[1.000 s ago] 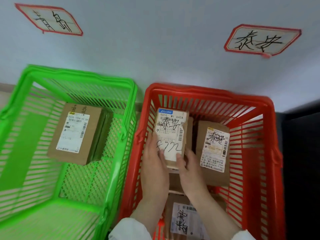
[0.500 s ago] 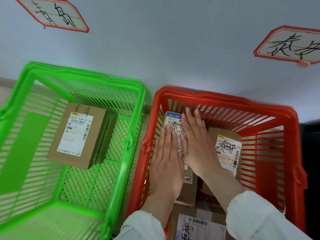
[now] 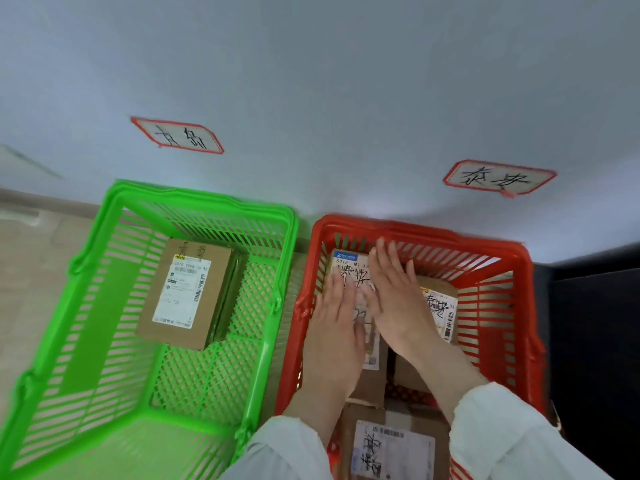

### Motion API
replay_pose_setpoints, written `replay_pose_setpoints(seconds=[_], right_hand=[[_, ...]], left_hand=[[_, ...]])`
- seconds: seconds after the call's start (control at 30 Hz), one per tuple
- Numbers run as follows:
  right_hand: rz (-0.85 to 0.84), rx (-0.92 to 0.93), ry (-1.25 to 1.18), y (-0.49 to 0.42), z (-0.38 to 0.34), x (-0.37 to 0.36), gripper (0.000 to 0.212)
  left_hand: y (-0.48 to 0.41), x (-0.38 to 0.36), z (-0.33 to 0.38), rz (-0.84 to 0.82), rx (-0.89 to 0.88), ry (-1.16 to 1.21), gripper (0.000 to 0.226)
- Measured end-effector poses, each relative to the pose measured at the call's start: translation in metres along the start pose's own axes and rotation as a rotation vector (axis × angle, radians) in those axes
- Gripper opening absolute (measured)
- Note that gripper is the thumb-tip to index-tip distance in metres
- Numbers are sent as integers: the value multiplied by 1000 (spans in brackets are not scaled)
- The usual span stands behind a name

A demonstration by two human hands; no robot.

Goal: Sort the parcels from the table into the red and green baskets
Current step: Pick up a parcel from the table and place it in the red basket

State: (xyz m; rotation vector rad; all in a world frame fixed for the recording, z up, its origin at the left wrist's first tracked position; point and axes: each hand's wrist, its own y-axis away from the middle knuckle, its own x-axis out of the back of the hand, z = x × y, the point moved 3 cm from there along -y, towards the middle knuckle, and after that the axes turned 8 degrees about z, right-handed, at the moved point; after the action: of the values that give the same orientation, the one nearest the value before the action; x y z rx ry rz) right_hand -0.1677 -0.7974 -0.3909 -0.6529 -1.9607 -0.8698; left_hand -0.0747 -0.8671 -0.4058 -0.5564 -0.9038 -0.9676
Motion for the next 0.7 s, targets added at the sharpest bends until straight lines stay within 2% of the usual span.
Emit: replay_pose_setpoints(seconds=[0.1,0.17,0.2,0.3,0.4,0.47,0.6,0.7], right_hand=[[173,-234,-424,51,-22,59,53],[224,-443,-741,98,-42,104,49],[219,-541,-838,123,-52,125,48],[181,-706,-964,199,-80,189,44],[179,-802,-1148,264,-100,248,30],[207,-822,-1212,303,-108,275,29],[278,-904,-1334,371,-119,302,34],[430,-949,-1439,416,-121,316,13]], left_hand=[[6,64,44,-7,65,113,58],[17,114,82,-120,187,201,66],[26,138,100,-169,221,199,62],[62,209,151,-269,330,211,39],[97,273,200,-301,500,356,37],[118,307,229,-309,574,467,37],[156,335,264,-335,688,603,33],[188,340,292,-399,734,698,29]])
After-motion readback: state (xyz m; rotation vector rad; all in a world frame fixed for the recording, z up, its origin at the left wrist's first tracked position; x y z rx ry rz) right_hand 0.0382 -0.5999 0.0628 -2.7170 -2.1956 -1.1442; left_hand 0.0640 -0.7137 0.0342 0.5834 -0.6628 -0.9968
